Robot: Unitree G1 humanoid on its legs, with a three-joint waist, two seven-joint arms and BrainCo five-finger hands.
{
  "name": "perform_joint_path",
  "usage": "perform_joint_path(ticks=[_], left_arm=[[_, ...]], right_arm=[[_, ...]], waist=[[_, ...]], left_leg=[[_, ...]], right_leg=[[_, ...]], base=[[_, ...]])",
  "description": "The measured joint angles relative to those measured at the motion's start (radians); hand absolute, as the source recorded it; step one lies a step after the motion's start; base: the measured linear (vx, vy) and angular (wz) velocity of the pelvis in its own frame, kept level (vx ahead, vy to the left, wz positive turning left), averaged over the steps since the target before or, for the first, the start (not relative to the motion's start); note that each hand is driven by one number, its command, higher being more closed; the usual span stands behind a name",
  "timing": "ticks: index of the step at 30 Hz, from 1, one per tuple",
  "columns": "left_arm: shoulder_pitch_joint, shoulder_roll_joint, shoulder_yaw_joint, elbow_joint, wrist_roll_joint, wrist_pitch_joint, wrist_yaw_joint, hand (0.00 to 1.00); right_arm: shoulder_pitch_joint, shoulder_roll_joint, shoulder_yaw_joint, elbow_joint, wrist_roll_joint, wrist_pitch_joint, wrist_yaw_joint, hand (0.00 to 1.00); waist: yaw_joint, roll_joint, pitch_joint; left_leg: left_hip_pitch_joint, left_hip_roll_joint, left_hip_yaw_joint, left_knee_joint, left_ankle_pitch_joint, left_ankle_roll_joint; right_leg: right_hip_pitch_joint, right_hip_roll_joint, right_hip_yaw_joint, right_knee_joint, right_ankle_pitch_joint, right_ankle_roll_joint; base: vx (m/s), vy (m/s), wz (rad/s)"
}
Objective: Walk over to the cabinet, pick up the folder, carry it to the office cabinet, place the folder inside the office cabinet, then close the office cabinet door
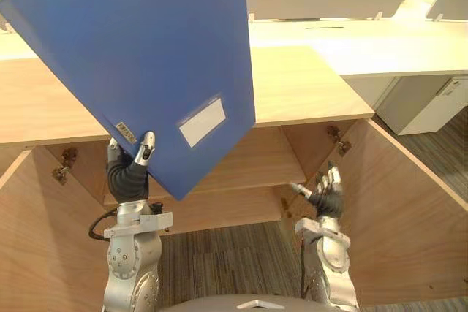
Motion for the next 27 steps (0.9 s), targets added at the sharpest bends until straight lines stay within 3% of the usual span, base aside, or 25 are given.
perform_joint_path(ticks=[7,11,16,21,27], left_arm=[[-0.017,-0.008,0.052,0.0,0.074,0.0,0.015,1.0],[-0.046,-0.005,0.066,0.002,0.08,-0.001,0.009,1.0],[-0.079,0.012,0.091,0.062,0.077,-0.003,-0.033,1.0],[-0.082,0.046,0.092,0.078,0.045,-0.003,-0.116,1.0],[-0.123,0.07,0.091,0.115,0.012,-0.003,-0.183,1.0]], right_arm=[[-0.009,-0.001,-0.001,-0.217,0.004,-0.054,0.008,0.0],[-0.057,-0.018,-0.008,-0.282,0.049,-0.079,0.053,0.0],[-0.133,-0.083,-0.033,-0.283,0.109,-0.088,0.109,0.0],[-0.185,-0.204,-0.048,-0.282,0.176,-0.087,0.176,0.0],[-0.235,-0.274,-0.045,-0.267,0.218,-0.072,0.246,0.0]], waist=[[-0.002,0.017,0.01],[-0.007,0.021,0.012],[-0.006,0.022,0.013],[-0.004,0.021,0.013],[0.001,0.02,0.013]], left_leg=[[0.003,0.0,0.018,0.005,-0.008,-0.001],[0.003,0.001,0.026,0.023,-0.023,-0.002],[0.001,0.001,0.042,0.036,-0.034,-0.001],[-0.002,0.001,0.046,0.036,-0.037,0.0],[-0.009,0.0,0.046,0.036,-0.037,0.001]], right_leg=[[-0.003,0.003,0.016,-0.004,0.001,0.0],[0.0,0.004,0.025,-0.005,0.002,0.0],[-0.001,0.004,0.04,-0.008,0.007,0.002],[-0.004,0.004,0.044,-0.014,0.009,0.003],[-0.005,0.004,0.043,-0.017,0.01,0.002]], base=[[0.0,-0.003,-0.07],[-0.01,-0.008,-0.07],[-0.02,-0.005,-0.09],[-0.01,-0.003,-0.02],[0.0,0.0,0.0]])
